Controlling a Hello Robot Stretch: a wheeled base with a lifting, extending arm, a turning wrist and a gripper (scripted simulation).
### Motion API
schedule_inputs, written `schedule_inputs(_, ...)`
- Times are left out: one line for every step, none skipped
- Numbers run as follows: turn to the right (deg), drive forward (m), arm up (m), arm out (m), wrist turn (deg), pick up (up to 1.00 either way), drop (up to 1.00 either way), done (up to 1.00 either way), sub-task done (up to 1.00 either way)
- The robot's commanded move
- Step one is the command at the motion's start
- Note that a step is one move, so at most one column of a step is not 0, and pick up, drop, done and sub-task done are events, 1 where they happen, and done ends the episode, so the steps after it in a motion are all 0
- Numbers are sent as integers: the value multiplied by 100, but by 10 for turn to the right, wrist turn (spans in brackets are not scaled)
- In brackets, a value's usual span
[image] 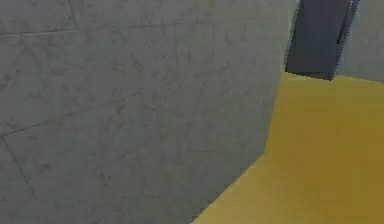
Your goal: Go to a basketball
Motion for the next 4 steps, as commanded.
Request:
schedule_inputs(390,0,0,0,0,0,0,0,0)
schedule_inputs(0,100,0,0,0,0,0,0,0)
schedule_inputs(30,0,0,0,0,0,0,0,0)
schedule_inputs(0,100,0,0,0,0,0,0,0)
